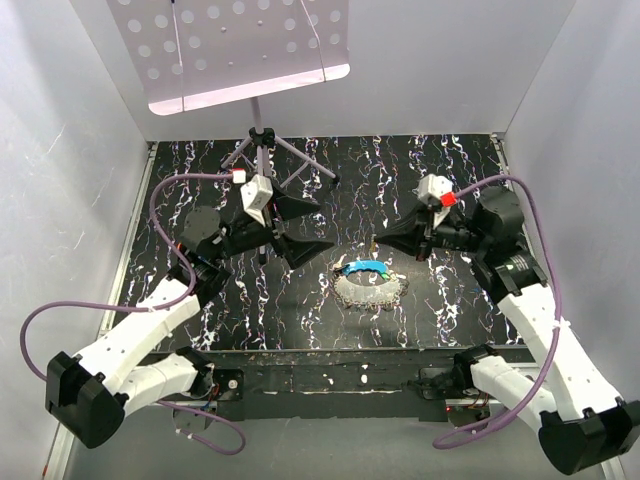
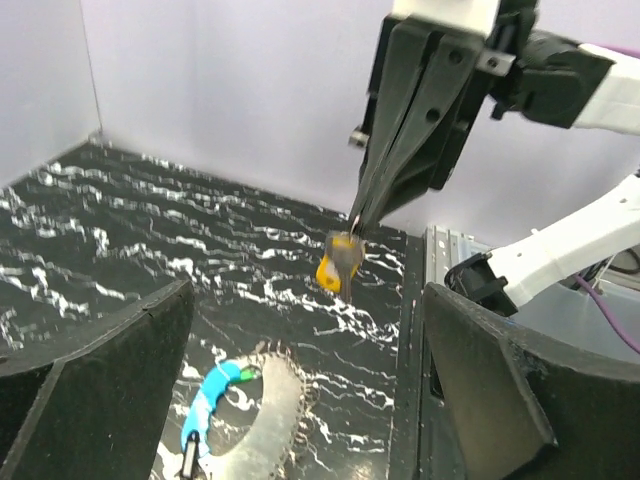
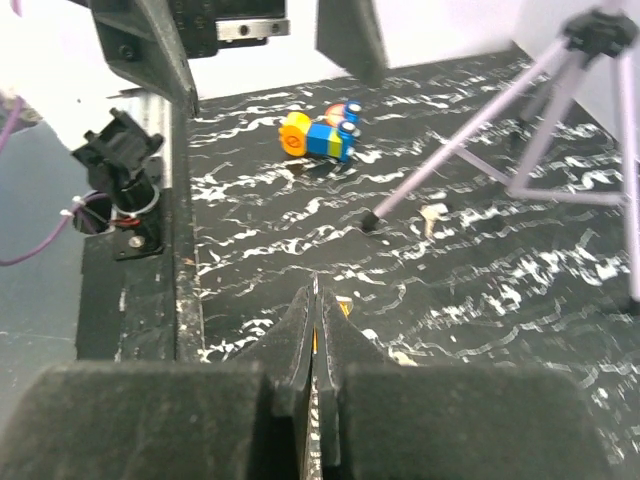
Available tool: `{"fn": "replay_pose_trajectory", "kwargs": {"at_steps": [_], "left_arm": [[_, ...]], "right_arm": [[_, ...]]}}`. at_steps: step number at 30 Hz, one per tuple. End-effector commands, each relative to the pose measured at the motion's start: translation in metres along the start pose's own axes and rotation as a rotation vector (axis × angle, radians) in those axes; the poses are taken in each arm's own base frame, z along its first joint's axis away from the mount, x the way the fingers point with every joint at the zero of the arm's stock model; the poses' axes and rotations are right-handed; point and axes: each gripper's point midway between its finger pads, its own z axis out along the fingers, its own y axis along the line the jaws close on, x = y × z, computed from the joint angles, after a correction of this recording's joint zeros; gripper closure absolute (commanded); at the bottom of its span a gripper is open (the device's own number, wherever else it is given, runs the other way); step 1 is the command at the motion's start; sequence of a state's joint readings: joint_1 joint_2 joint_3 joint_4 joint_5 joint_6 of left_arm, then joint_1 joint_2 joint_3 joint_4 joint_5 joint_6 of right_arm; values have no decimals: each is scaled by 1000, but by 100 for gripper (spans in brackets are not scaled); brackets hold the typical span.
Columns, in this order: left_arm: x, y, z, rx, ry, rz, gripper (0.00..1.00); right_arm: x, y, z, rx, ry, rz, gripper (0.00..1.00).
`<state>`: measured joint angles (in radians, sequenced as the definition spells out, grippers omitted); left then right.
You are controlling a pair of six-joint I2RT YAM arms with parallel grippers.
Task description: Put the keys on the keyring
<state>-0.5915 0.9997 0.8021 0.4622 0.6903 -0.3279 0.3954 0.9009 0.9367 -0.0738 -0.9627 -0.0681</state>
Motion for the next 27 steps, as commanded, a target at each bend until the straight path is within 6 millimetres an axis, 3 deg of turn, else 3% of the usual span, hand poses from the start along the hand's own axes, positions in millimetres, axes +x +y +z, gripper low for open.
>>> {"fn": "replay_pose_trajectory", "kwargs": {"at_steps": [1, 5, 9, 12, 18, 27], "left_arm": [[26, 18, 1, -78, 142, -123, 2], [52, 25, 5, -93, 275, -242, 2], [64, 21, 5, -89, 316, -262, 2], [86, 15, 6, -108, 410, -267, 2], [134, -10, 17, -117, 547, -267, 2], [195, -13, 28, -266, 698, -434, 7]], "right_arm": [[7, -15, -26, 117, 17, 41, 99], [16, -20, -54, 205, 59, 82, 99], [38, -23, -77, 284, 150, 183, 99], [50, -23, -91, 305, 213, 256, 99], [57, -21, -106, 346, 244, 308, 99], [69, -35, -114, 330, 235, 474, 99]]}}
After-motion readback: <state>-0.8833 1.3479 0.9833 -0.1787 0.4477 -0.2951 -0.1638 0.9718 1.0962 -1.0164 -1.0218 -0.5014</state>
